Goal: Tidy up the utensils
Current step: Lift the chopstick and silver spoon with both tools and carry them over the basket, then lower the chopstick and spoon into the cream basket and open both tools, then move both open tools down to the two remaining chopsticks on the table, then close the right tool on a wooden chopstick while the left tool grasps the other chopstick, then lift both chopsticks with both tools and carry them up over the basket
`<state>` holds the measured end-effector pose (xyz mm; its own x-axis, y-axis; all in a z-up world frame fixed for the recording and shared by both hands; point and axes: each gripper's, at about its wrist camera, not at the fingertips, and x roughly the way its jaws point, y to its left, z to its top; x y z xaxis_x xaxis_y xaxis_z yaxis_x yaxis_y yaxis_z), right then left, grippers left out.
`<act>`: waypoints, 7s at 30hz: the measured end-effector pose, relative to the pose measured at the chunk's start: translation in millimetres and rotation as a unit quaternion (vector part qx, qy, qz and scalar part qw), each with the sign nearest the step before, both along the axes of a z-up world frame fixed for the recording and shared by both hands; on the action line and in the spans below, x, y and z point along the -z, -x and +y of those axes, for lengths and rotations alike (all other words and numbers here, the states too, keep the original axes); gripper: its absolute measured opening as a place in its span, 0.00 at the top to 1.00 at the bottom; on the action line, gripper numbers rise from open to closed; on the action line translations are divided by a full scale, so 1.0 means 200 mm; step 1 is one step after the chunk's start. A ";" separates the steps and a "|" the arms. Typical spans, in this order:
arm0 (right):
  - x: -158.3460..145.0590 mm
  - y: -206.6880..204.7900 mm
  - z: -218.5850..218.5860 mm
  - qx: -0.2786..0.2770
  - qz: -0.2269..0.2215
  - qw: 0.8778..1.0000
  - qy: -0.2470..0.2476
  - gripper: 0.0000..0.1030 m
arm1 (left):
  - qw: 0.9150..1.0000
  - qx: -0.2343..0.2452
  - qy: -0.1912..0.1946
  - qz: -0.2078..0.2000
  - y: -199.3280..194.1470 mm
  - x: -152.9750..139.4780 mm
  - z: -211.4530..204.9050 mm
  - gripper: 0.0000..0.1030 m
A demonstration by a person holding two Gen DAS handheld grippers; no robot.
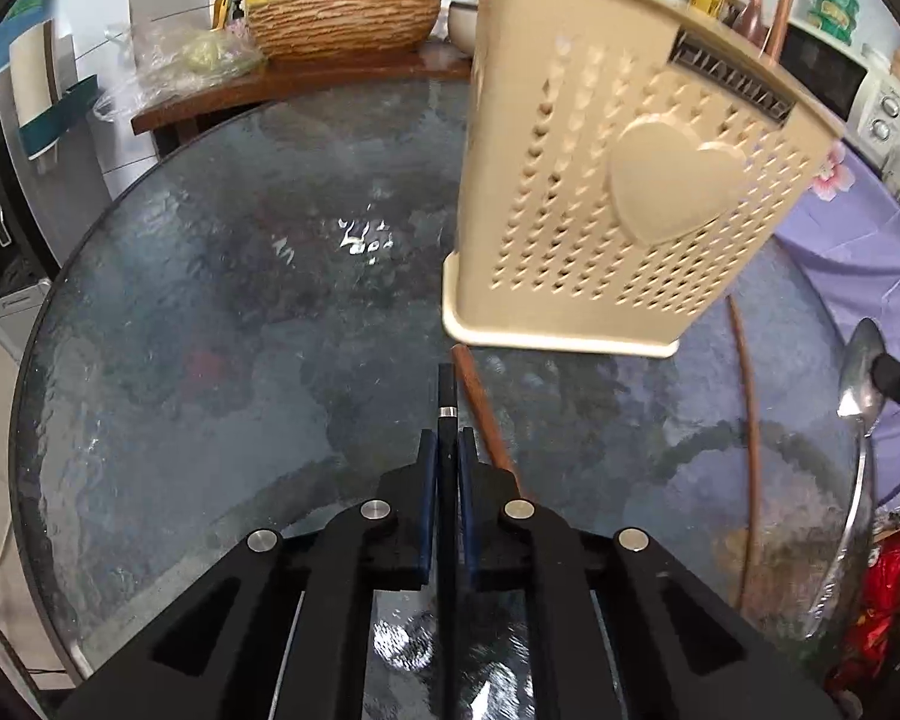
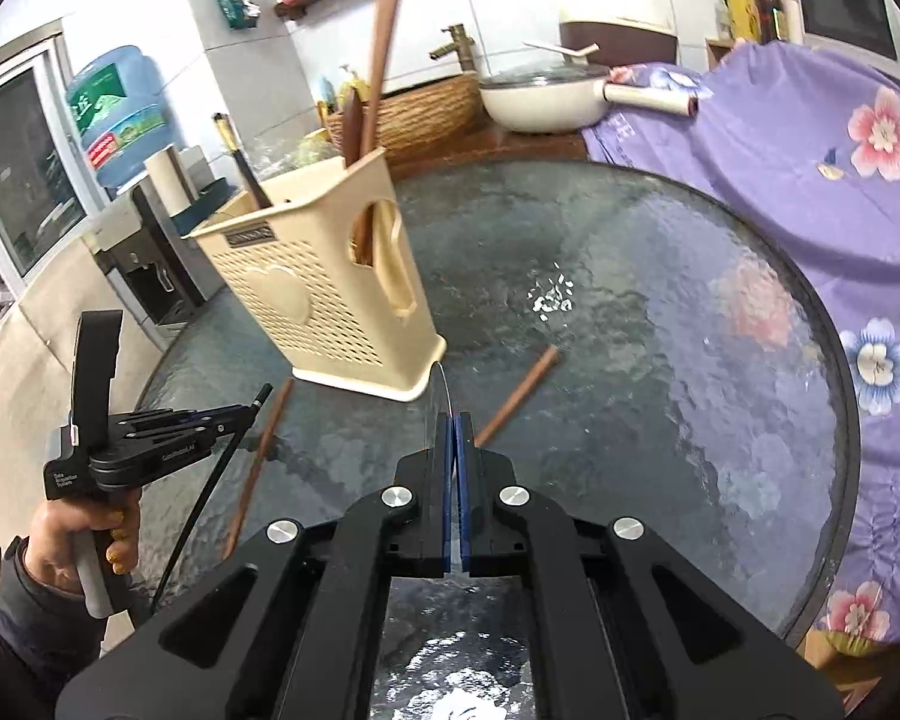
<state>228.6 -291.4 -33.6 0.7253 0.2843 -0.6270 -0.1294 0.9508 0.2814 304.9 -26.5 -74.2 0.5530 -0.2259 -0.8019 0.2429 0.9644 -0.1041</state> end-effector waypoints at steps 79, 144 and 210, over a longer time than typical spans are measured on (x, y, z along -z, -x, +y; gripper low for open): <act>-0.31 -0.24 0.39 0.046 -0.201 0.972 0.116 0.84 | 0.976 0.004 0.067 -0.206 0.05 -0.76 -0.07 0.74; 0.33 -0.72 0.20 0.082 0.148 0.982 0.079 0.92 | 0.997 -0.001 -0.070 -0.010 -0.14 0.07 -0.15 0.84; -0.69 0.06 0.27 -0.074 -0.181 0.980 -0.026 0.93 | 0.969 0.034 0.093 -0.224 0.40 -0.89 0.02 0.94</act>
